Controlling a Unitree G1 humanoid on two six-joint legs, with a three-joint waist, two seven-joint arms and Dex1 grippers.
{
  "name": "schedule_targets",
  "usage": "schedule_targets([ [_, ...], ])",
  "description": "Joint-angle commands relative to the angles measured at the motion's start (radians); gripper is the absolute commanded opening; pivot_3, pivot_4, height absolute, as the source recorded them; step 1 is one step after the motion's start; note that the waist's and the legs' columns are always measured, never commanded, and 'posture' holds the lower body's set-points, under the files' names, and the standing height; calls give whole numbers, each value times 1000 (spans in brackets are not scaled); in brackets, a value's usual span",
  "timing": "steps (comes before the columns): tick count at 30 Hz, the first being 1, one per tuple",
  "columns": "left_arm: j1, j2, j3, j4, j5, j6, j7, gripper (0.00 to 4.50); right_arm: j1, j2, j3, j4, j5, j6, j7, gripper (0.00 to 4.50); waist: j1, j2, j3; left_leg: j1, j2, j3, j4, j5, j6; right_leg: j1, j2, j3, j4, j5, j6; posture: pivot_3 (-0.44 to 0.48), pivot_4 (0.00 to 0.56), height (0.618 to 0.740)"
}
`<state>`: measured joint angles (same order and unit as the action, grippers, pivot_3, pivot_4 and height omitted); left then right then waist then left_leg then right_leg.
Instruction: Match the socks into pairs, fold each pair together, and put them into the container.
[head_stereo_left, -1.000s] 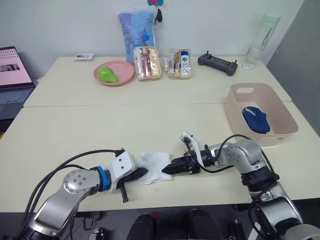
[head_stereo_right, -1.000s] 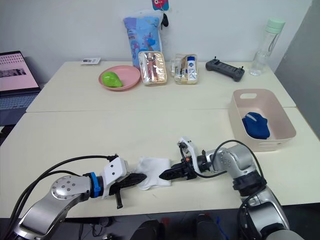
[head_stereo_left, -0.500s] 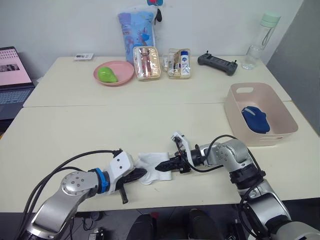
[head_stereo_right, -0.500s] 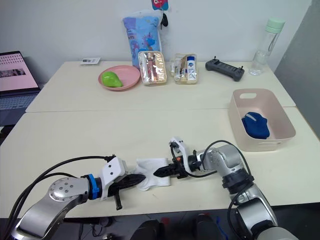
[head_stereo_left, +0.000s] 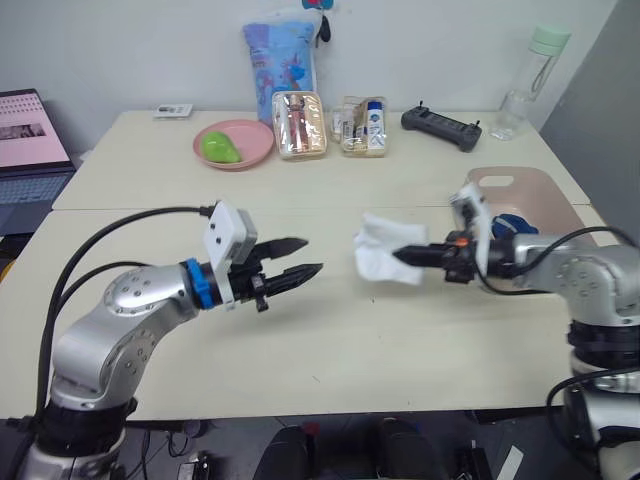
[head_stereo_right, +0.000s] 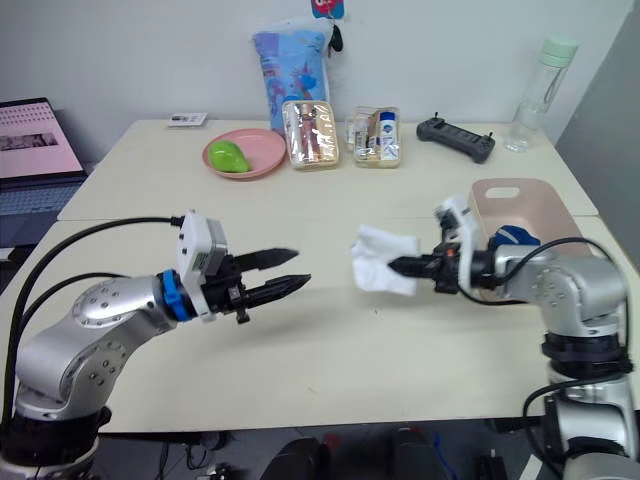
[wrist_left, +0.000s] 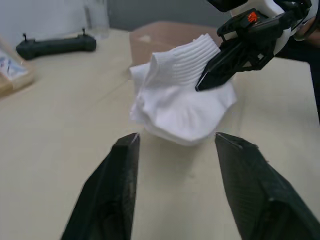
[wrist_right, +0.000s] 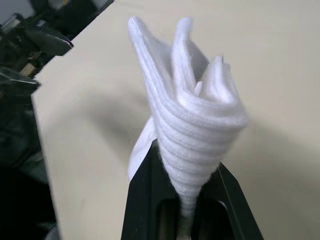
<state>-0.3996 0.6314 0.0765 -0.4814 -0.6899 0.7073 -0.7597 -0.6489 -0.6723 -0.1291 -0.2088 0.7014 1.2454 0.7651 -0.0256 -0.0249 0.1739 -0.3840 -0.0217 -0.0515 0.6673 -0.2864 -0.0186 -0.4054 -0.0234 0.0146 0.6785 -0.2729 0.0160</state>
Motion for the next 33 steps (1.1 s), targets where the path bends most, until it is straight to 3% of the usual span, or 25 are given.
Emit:
schedule_targets([
  [1,-147,-68,-43,43,-15,-11,17,3811,-97,-142,-42,63,-121,-188,2,0,-2,0,1,0,0,0,0,0,0,0,0,0,0,0,0,0,150,740],
  [3,-220,-106,-82,84,11,-31,4,4453,-129,-237,-19,121,-215,-317,15,0,0,2,3,-1,-1,1,1,0,0,0,0,0,1,0,0,0,150,740],
  [8,-356,-240,-152,193,57,-76,23,4482,-88,-429,123,348,-571,-798,-7,0,0,0,2,-1,-1,2,0,0,0,1,0,2,-3,-1,2,0,150,740],
  [14,-384,-316,-191,224,94,-91,39,4482,-86,-466,253,524,-860,-1175,-92,0,-9,2,3,2,0,9,0,1,-1,-1,-1,8,0,-1,2,0,150,740],
  [21,-322,-313,-194,158,86,-62,53,4482,3,-398,309,509,-960,-1288,-73,0,-5,2,3,3,1,6,0,4,-7,0,1,6,2,-1,2,0,150,740],
  [31,-286,-300,-197,133,91,-59,73,4482,46,-447,323,485,-965,-1311,167,0,1,2,4,0,0,3,4,4,-7,1,0,4,2,-1,2,0,150,740],
  [33,-289,-289,-208,143,116,-77,65,4500,14,-430,311,507,-944,-1297,200,672,0,2,4,0,0,3,4,4,-7,1,0,3,2,-1,2,0,150,740],
])
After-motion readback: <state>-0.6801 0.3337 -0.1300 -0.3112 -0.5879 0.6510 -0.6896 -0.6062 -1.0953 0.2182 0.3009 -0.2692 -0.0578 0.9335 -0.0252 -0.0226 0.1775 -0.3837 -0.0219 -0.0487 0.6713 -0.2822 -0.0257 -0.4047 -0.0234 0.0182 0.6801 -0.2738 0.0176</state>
